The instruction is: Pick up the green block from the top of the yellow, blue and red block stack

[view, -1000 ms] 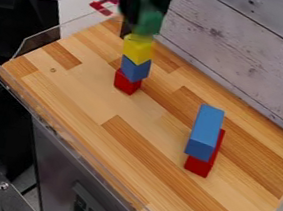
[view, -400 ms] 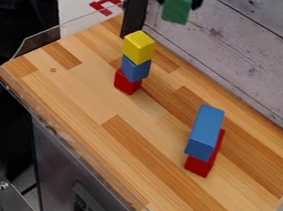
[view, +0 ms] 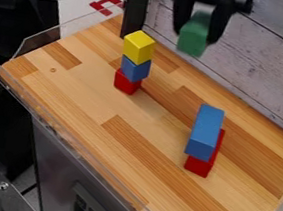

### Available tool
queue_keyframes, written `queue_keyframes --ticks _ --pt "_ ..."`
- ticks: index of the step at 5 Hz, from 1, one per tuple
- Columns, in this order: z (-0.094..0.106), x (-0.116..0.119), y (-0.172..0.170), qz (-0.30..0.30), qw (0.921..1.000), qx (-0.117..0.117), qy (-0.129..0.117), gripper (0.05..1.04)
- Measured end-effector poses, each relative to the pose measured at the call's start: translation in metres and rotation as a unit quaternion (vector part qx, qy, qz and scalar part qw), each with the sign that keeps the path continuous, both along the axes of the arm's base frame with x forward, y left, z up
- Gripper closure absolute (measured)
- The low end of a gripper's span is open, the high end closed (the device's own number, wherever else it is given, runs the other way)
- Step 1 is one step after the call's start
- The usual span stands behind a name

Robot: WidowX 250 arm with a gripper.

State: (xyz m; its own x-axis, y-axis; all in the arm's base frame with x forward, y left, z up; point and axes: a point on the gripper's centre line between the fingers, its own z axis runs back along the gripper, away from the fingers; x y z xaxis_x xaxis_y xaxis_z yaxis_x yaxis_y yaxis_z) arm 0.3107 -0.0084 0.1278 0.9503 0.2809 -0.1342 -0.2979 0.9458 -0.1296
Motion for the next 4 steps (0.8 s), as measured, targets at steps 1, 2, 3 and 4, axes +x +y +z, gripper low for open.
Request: queue_keyframes --ticks 1,2,3,4 --pt "-0.014 -0.009 -0.002 -0.040 0.9991 -0.009 0.009 0.517" --pt "-0.030 -0.022 -0.003 -0.046 0.9984 -0.023 0.020 0.517" --pt "-0.036 -0.030 -0.001 -0.059 0.9980 -0.005 0.022 0.517" --pt "-0.040 -0.047 -0.009 -0.063 0.9973 0.021 0.032 0.517"
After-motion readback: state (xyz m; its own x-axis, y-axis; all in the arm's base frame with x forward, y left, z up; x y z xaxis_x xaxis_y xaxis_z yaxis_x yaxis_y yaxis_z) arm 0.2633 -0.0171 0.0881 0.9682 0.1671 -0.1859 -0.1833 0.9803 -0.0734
